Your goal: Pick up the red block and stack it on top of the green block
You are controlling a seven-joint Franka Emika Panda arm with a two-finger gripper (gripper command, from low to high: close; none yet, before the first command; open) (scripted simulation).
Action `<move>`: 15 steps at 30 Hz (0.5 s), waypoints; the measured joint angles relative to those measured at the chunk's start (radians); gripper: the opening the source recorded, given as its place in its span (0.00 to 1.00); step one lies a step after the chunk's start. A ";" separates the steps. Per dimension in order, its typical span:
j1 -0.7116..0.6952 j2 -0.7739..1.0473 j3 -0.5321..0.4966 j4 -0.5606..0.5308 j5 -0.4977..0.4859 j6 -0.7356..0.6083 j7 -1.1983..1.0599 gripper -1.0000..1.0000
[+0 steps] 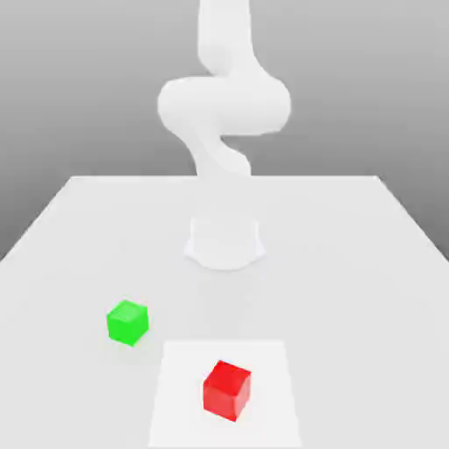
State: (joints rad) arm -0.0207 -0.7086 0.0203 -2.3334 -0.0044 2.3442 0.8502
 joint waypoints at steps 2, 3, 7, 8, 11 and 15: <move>-0.018 0.077 0.017 -0.028 -0.004 0.037 0.042 0.50; -0.026 0.114 0.025 -0.042 -0.006 0.055 0.063 0.50; -0.052 0.260 0.052 -0.095 -0.018 0.126 0.147 0.50; -0.058 0.296 0.059 -0.108 -0.021 0.143 0.168 0.50; -0.072 0.405 0.072 -0.148 -0.032 0.196 0.231 0.50; -0.085 0.551 0.085 -0.201 -0.043 0.266 0.314 0.50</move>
State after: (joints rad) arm -0.1061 -0.1580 0.1049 -2.5343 -0.0469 2.6098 1.1641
